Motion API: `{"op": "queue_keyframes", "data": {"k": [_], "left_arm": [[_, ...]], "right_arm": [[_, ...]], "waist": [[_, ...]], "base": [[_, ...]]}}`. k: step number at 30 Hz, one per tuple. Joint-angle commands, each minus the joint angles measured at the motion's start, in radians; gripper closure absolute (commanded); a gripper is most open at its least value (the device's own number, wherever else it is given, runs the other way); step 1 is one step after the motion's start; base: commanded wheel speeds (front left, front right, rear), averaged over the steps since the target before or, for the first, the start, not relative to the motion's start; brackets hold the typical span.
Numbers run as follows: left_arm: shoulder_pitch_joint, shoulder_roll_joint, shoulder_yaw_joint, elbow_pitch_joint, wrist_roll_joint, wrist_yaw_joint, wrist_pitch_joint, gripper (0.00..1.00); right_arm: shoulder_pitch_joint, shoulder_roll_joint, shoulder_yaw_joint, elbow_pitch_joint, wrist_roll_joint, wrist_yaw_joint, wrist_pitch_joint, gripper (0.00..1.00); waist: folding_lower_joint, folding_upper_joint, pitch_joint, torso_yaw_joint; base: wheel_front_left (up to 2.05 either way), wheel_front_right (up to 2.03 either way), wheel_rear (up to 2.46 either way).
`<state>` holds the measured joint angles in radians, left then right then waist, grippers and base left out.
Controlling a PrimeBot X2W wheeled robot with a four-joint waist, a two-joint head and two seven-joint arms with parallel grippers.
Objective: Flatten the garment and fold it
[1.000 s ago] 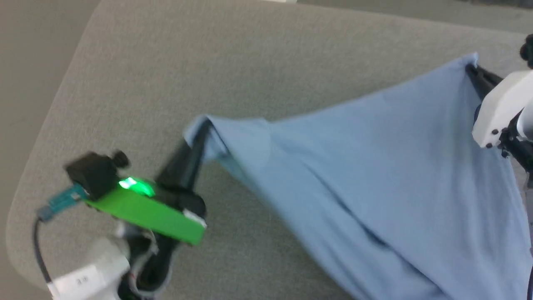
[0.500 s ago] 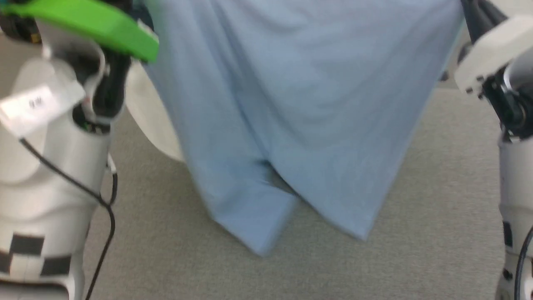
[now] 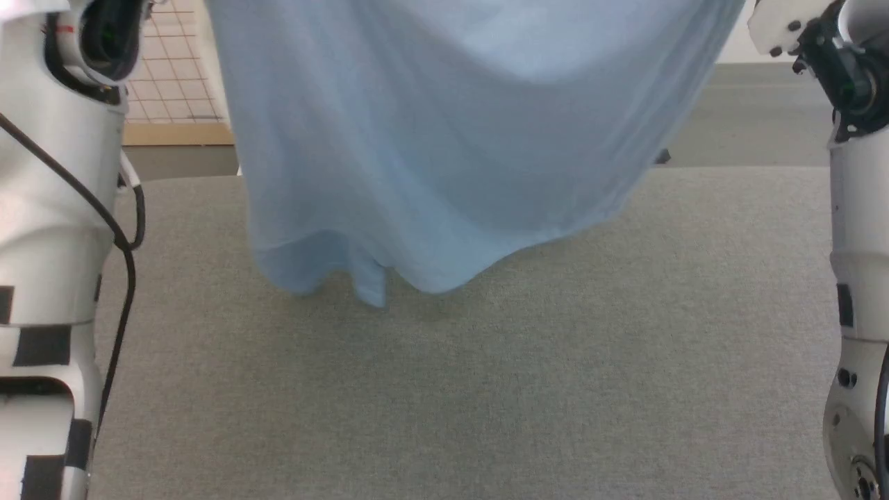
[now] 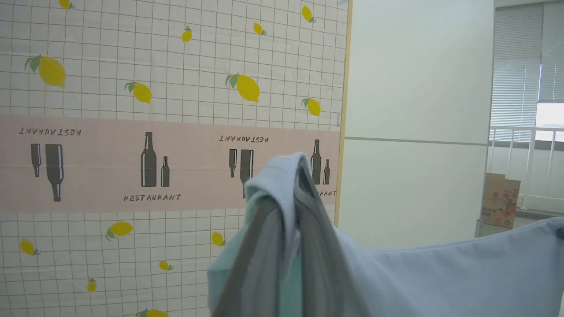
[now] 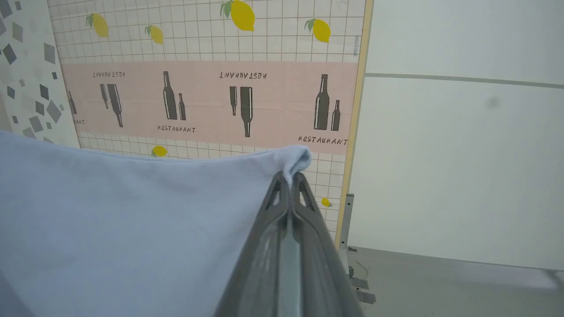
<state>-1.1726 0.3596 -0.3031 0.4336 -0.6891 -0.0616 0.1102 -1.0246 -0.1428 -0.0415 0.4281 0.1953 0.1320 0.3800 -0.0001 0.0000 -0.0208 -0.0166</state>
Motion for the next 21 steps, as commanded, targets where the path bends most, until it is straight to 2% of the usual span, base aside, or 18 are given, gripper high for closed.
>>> {"op": "queue_keyframes", "data": {"k": [1, 5, 11, 12, 14, 21], "left_arm": [[-0.024, 0.008, 0.004, 0.006, -0.013, -0.002, 0.008, 1.00], [-0.065, 0.012, 0.009, 0.010, -0.016, 0.009, 0.025, 1.00], [-0.172, -0.002, 0.021, 0.010, -0.001, 0.042, 0.008, 1.00], [-0.243, -0.011, 0.032, 0.018, 0.016, 0.056, -0.040, 1.00], [-0.297, -0.016, 0.034, 0.019, 0.033, 0.057, -0.076, 1.00], [-0.438, -0.058, 0.064, 0.064, 0.034, 0.024, -0.235, 1.00]], "right_arm": [[-0.025, -0.003, 0.002, 0.015, -0.005, -0.001, 0.013, 1.00], [-0.080, 0.008, -0.023, 0.043, -0.017, -0.001, 0.038, 1.00], [-0.213, 0.030, -0.039, 0.086, -0.088, -0.001, 0.038, 1.00], [-0.307, 0.042, -0.063, 0.120, -0.129, -0.001, 0.008, 1.00], [-0.374, 0.047, -0.093, 0.138, -0.161, -0.001, -0.016, 1.00], [-0.521, 0.054, -0.158, 0.204, -0.296, -0.001, -0.139, 1.00]], "waist": [[0.0001, 0.0000, 0.025, -0.004], [0.0001, 0.0000, 0.102, -0.008], [0.0001, 0.0000, 0.273, -0.019], [0.0001, 0.0000, 0.352, -0.024], [0.0001, 0.0000, 0.407, -0.024], [0.0001, 0.0000, 0.521, -0.003]], "base": [[0.00, 0.00, 0.00], [0.00, 0.00, 0.00], [0.00, 0.00, 0.00], [0.00, 0.00, 0.00], [0.00, 0.00, 0.00], [0.00, 0.00, 0.00]]}}
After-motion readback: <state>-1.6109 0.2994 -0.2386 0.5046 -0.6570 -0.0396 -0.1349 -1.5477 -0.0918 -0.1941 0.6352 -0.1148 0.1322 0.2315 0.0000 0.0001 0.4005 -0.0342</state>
